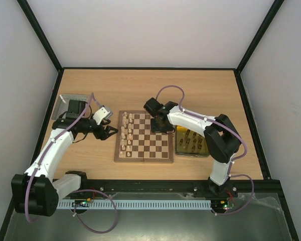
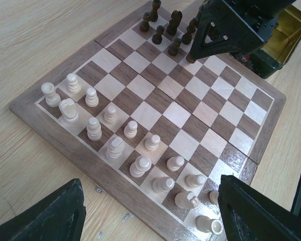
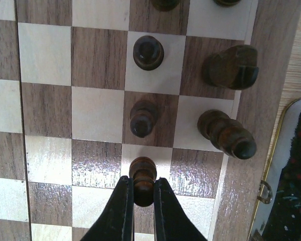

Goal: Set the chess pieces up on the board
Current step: Place the chess piece on the chessboard.

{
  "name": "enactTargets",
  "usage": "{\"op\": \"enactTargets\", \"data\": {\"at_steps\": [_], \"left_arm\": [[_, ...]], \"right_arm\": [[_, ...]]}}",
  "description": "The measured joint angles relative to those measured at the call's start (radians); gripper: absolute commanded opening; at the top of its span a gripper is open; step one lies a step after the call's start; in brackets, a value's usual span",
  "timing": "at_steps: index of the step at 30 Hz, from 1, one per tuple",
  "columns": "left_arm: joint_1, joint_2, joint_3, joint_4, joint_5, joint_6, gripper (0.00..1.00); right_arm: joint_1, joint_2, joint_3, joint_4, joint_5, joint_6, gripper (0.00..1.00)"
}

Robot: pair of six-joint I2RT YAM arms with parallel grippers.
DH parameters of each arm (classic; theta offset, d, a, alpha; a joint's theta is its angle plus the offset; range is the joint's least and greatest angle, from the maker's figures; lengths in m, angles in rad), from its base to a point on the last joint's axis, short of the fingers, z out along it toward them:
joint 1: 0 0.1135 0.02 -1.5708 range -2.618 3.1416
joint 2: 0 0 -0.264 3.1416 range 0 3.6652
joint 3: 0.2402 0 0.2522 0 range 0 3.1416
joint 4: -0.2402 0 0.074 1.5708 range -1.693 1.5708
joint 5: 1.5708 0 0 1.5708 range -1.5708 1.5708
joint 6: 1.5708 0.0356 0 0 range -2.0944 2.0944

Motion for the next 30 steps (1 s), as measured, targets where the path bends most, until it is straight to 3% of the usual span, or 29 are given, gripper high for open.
{"op": "enactTargets", "data": {"at_steps": [30], "left_arm": [[-0.007, 0.009, -0.003, 0.002, -0.014, -0.013, 0.79]], "right_arm": [[0.003, 0.026, 0.000, 0.020, 0.001, -0.002, 0.10]]}}
